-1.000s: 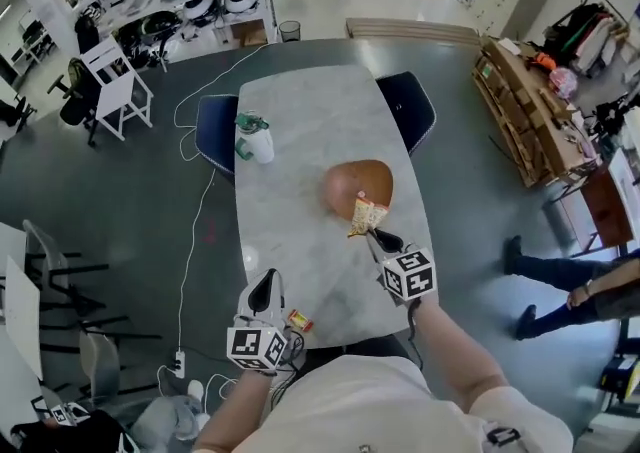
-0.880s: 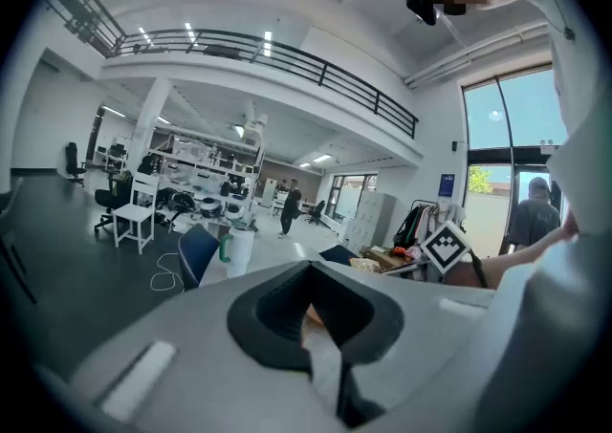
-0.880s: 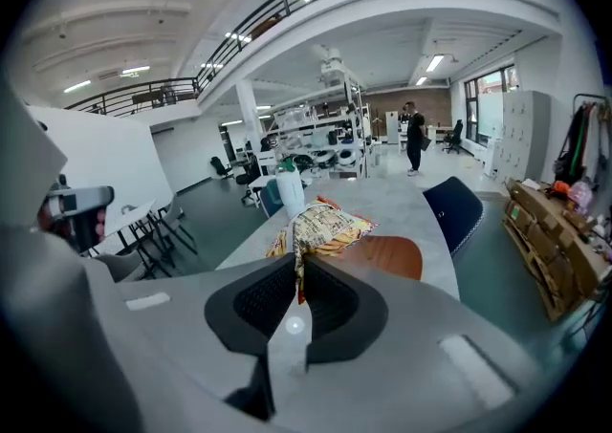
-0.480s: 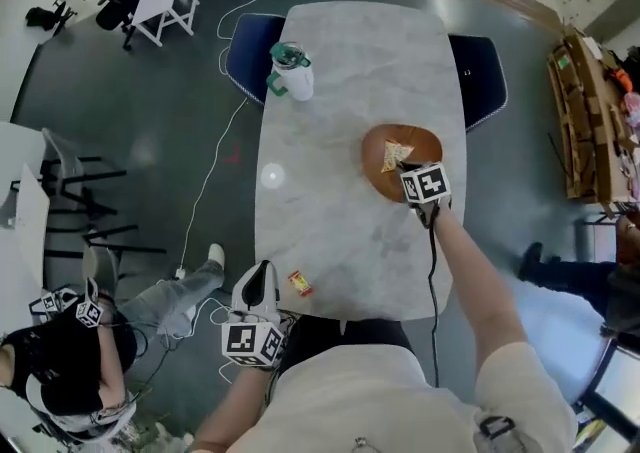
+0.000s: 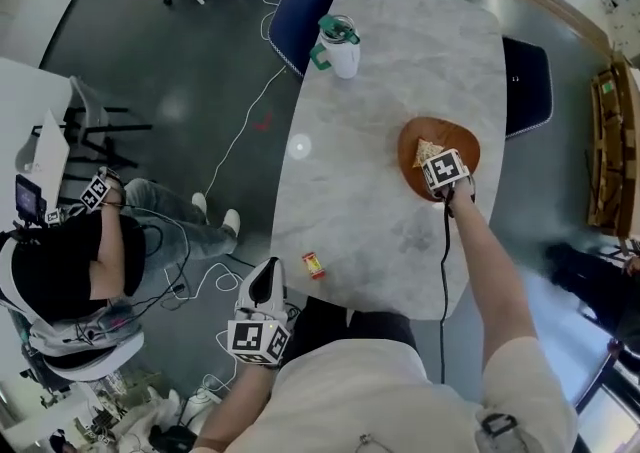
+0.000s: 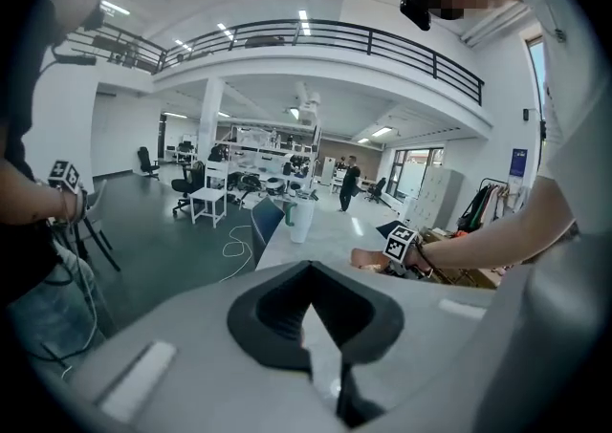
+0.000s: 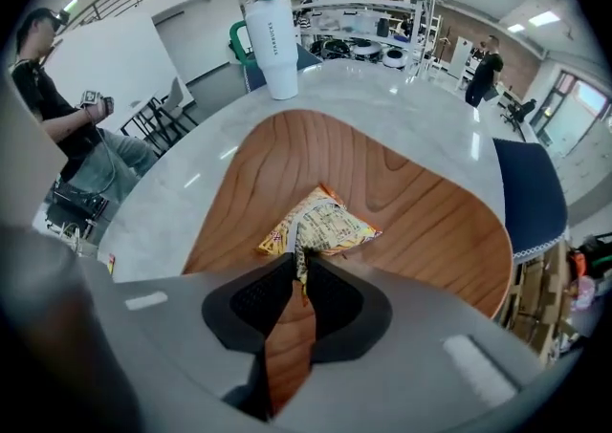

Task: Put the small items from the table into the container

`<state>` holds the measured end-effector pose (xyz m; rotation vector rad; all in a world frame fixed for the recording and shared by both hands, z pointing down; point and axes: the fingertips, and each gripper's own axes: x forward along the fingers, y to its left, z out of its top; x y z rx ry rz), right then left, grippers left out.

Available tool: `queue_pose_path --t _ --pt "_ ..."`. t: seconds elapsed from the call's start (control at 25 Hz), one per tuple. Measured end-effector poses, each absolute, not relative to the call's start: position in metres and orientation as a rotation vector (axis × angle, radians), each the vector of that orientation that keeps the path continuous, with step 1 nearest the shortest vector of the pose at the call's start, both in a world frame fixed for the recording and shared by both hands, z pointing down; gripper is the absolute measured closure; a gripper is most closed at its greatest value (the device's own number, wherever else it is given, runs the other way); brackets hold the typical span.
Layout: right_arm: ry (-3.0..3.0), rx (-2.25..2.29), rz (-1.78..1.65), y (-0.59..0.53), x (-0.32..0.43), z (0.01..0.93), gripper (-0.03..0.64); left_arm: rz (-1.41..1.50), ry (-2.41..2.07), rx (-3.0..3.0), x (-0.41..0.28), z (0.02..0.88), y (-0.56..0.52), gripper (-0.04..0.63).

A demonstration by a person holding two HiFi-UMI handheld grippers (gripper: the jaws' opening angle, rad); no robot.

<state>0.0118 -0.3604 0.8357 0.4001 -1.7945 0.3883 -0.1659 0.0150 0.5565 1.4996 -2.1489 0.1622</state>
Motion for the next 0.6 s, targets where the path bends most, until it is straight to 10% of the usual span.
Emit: queue_pose_path --t 0.6 --pt "-2.415 0.783 0.523 -0.32 0.042 0.616 0.46 0.069 -2.052 1.83 -0.147 0.521 -0.02 0.592"
